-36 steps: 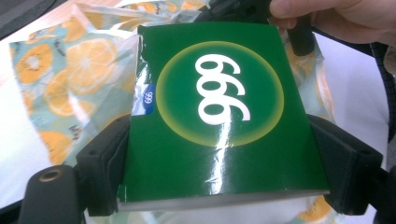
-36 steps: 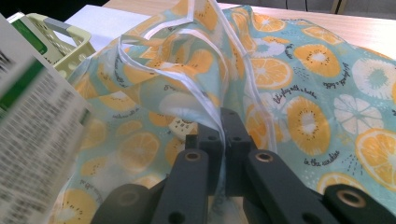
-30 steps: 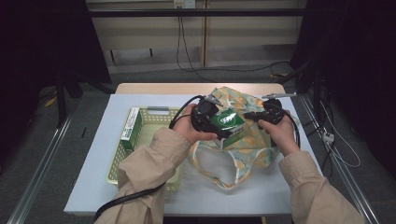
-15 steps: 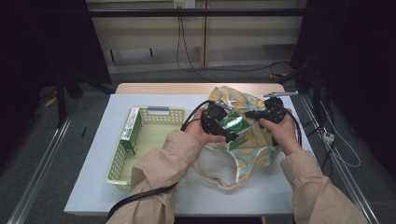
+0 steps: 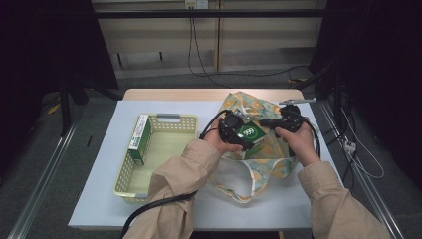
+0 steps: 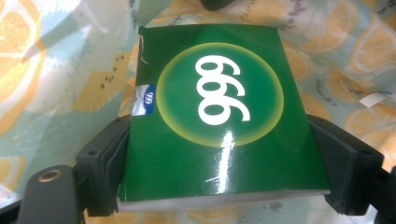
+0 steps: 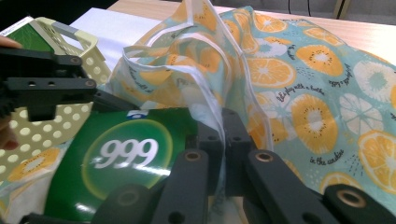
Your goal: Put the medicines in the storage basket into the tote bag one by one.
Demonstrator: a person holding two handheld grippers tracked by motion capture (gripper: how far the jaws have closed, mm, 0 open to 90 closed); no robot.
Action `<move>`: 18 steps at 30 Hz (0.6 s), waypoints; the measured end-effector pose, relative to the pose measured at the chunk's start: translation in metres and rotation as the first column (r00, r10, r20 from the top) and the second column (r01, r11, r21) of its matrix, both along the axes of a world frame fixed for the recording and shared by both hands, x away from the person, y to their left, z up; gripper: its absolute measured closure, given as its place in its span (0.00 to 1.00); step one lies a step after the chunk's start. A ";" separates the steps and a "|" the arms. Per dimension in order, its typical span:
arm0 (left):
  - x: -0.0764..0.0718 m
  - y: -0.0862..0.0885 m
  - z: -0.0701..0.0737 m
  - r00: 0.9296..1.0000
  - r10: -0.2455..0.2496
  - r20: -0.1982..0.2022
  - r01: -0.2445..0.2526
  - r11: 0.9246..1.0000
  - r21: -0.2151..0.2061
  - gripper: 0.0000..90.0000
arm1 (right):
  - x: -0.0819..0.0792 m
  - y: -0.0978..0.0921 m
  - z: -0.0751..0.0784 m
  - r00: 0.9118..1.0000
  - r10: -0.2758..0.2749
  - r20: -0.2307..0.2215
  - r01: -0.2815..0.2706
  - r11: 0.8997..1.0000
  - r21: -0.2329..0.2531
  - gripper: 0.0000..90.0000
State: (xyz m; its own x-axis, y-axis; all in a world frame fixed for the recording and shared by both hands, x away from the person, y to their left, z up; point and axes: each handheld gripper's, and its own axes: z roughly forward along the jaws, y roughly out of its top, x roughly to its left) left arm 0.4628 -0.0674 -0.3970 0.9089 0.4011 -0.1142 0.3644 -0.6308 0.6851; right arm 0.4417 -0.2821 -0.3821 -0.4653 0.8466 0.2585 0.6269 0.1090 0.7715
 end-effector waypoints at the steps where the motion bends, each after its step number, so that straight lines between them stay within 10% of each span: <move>1: 0.001 0.000 -0.001 1.000 -0.001 -0.003 0.001 1.000 0.003 0.19 | 0.000 0.000 -0.001 1.000 0.002 -0.004 -0.002 1.000 0.000 0.99; 18: 0.015 -0.004 -0.013 1.000 0.022 0.012 -0.022 1.000 0.000 0.18 | -0.002 0.001 0.001 1.000 0.008 0.001 -0.008 1.000 0.005 0.99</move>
State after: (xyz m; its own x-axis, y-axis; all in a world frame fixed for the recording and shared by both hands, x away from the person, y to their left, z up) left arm 0.4777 -0.0713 -0.4101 0.9010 0.4213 -0.1032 0.3700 -0.6225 0.6896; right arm 0.4395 -0.2815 -0.3810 -0.4726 0.8414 0.2621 0.6250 0.1103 0.7728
